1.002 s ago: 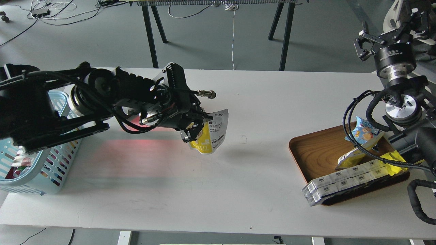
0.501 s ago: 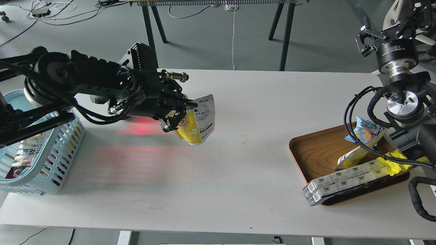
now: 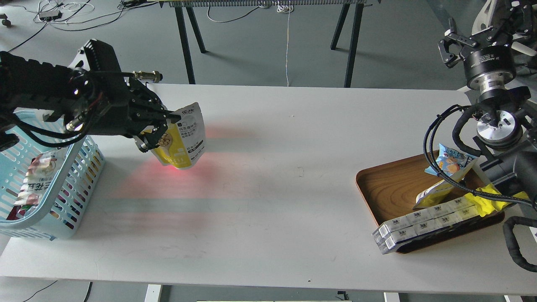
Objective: Scan snack and place in basket
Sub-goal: 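Carry the packet with the left gripper over the blue basket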
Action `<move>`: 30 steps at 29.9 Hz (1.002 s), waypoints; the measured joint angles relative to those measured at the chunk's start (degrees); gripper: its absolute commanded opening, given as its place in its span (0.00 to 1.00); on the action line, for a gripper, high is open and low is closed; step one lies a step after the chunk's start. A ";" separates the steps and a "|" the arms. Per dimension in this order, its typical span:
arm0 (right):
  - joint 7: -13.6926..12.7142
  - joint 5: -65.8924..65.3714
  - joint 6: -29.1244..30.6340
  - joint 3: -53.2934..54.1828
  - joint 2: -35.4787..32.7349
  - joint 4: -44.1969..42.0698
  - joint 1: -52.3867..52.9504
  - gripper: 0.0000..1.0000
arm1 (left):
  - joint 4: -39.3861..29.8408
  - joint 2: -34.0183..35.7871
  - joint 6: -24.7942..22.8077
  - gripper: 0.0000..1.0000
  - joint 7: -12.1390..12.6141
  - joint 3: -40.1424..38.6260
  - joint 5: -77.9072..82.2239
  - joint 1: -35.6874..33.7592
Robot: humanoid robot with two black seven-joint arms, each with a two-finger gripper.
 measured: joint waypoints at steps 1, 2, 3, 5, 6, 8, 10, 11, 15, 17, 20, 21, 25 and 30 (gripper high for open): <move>0.00 0.00 0.00 0.00 0.00 0.00 0.00 0.99 | 0.20 0.40 0.00 0.00 0.00 0.02 0.00 0.21; 0.00 0.00 0.00 0.00 0.01 0.00 0.01 0.99 | 0.37 0.63 0.00 0.00 -0.01 0.05 0.00 0.35; 0.00 0.00 0.00 0.00 0.04 0.00 0.05 0.99 | 0.52 0.81 0.00 0.00 -0.01 0.08 0.00 0.51; 0.03 0.00 0.00 0.00 0.07 0.10 0.16 0.99 | 0.88 1.05 0.00 0.00 -0.01 0.09 0.00 0.91; 0.03 0.00 0.00 0.00 0.07 0.11 0.27 0.99 | 0.98 1.11 0.00 0.00 -0.01 0.09 0.00 1.10; 0.05 0.00 0.00 0.00 0.06 0.17 0.55 0.99 | 1.05 1.19 0.00 0.00 -0.01 0.09 0.00 1.33; 0.07 0.00 0.00 0.00 0.03 0.17 0.58 0.99 | 1.08 1.28 0.00 0.00 -0.01 0.09 0.00 1.38; 0.07 0.00 0.00 0.00 0.02 0.17 0.59 0.99 | 1.08 1.28 0.00 0.00 -0.01 0.09 0.00 1.39; 0.09 0.00 0.00 0.00 -0.07 0.16 0.70 0.99 | 0.97 1.11 0.00 0.00 -0.01 0.07 0.00 1.39; 0.09 0.00 0.00 0.00 -0.07 0.13 0.71 0.99 | 0.88 0.83 0.00 0.00 -0.01 -0.16 0.00 1.38; 0.09 0.00 0.00 0.02 -0.07 0.10 0.71 0.99 | 0.80 0.14 0.00 0.00 0.00 -0.35 0.00 1.13; 0.09 0.00 0.00 0.04 -0.07 0.09 0.71 0.99 | 0.75 -0.35 0.00 0.00 0.01 -0.35 0.00 1.08; 0.09 0.00 0.00 0.08 -0.10 0.08 0.71 0.99 | 0.73 -2.45 0.00 0.00 0.15 -0.41 0.00 0.79; 0.09 0.00 0.00 0.09 -0.40 0.08 0.76 0.99 | 0.72 -4.16 0.00 0.00 0.27 -0.43 0.00 0.48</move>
